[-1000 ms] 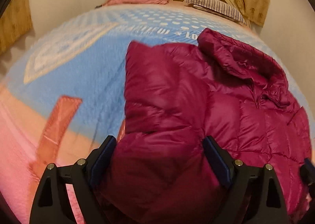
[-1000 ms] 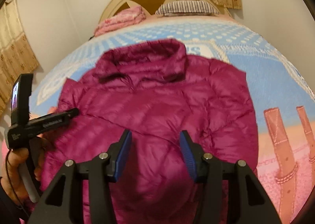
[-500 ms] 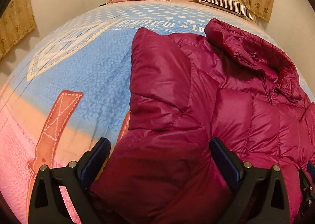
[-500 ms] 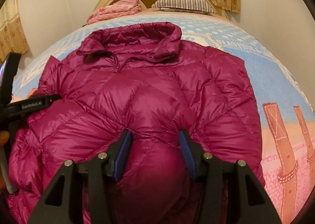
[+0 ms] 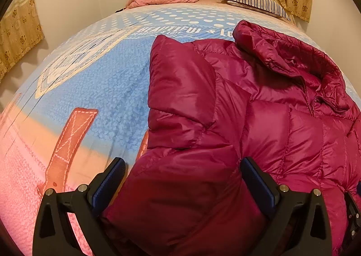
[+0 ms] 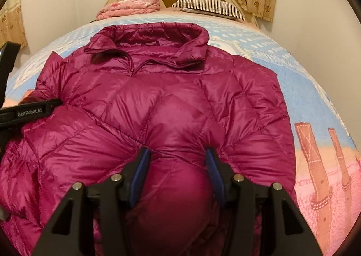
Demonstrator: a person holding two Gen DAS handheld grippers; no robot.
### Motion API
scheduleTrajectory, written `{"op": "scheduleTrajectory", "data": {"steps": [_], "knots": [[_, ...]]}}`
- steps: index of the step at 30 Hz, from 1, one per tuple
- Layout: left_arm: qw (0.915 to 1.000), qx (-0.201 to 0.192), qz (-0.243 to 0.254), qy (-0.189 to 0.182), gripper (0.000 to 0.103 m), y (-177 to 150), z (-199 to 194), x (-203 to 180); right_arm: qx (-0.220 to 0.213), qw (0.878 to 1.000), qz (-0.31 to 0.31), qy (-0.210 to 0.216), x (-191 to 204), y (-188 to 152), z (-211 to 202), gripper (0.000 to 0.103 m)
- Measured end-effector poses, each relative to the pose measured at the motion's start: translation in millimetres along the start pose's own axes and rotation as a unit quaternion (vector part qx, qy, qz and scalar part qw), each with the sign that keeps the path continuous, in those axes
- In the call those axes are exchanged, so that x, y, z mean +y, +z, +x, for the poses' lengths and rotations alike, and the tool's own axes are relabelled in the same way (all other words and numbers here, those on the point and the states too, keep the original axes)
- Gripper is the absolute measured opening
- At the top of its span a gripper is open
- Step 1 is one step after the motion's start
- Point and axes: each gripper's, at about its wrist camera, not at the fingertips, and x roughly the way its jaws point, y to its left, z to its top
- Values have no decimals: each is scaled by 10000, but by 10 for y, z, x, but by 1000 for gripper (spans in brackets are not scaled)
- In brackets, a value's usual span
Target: Fold large clothes
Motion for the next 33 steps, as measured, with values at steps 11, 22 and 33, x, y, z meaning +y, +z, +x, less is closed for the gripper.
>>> {"op": "scheduleTrajectory", "data": {"steps": [11, 22, 33], "knots": [[10000, -11, 12, 19, 102, -9, 0, 3, -9, 10000, -29, -48, 17, -3, 6, 55], [9996, 22, 218, 199, 102, 60, -129, -16, 33, 10000, -24, 4, 9, 4, 2, 58], [9969, -633, 423, -221, 102, 800, -634, 24, -133, 9970, 314, 698, -477, 641, -258, 76]]}}
